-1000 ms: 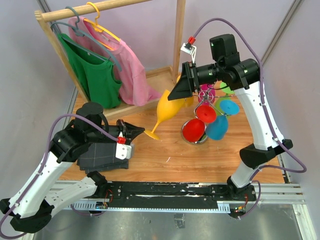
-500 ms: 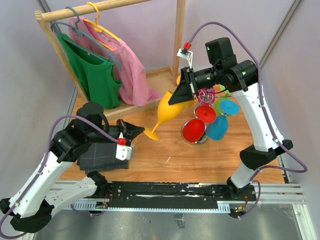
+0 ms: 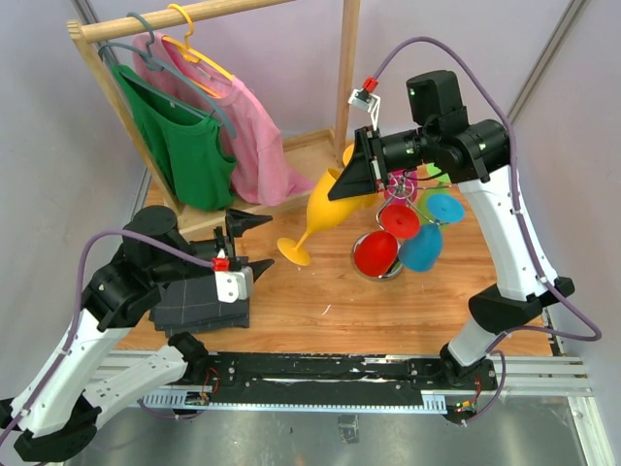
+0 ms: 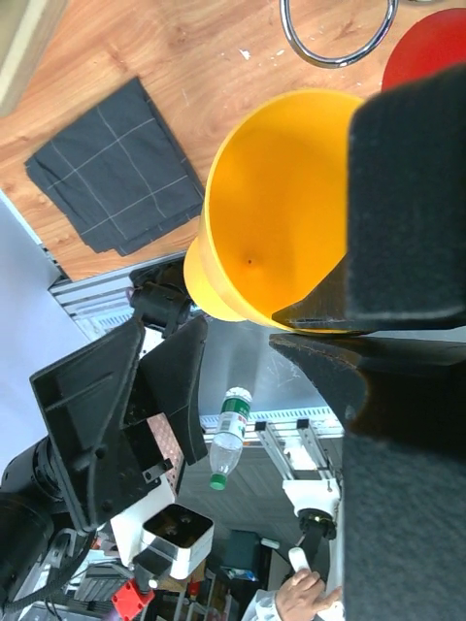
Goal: Take the wine glass off the wine glass rack
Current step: Place the wine glass at the center of the board.
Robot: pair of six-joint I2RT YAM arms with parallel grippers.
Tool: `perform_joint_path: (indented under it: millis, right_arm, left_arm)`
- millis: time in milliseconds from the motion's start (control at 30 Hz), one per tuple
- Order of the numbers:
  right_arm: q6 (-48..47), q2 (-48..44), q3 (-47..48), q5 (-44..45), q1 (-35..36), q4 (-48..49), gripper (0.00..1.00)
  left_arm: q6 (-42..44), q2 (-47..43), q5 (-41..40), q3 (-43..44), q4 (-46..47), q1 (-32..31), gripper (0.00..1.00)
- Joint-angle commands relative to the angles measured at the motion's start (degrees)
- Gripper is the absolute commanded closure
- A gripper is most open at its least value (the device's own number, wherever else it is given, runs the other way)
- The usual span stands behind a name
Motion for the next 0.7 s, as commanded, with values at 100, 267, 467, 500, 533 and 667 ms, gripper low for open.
perform_joint_path:
  millis: [100,267,467,500,533,667]
  right_arm:
    - [6.60,-3.35,1.87,0.24,0.67,10.55,0.99]
    - [5.56,-1.75,2.05,4.72,0.74,11.59,0.99]
    - [4.60,1.86,2.88,8.59,1.20,13.49,0.99]
    - [4.62,2.48,3.04,8.87,1.38,13.95,0.99]
    - [4.68,2.94,3.20,9.17,1.56,14.47,0.99]
    - [4.14,5.00,4.84,11.14,3.05,15.41,0.99]
  left_arm:
    - [-21.30,-0.19,-14.29,0.54,9.93,-0.34,0.09]
    - [-37.42,0.44,-25.14,1.66,13.06,-0.34,0.09]
    - [-51.85,0.96,-35.42,2.47,13.66,-0.32,0.09]
    - [-54.80,0.88,-37.18,2.47,13.63,-0.26,0.09]
    - [-56.96,0.81,-38.94,2.41,13.65,-0.26,0.08]
    - [-64.31,-0.09,-45.36,1.84,13.96,-0.26,0.04]
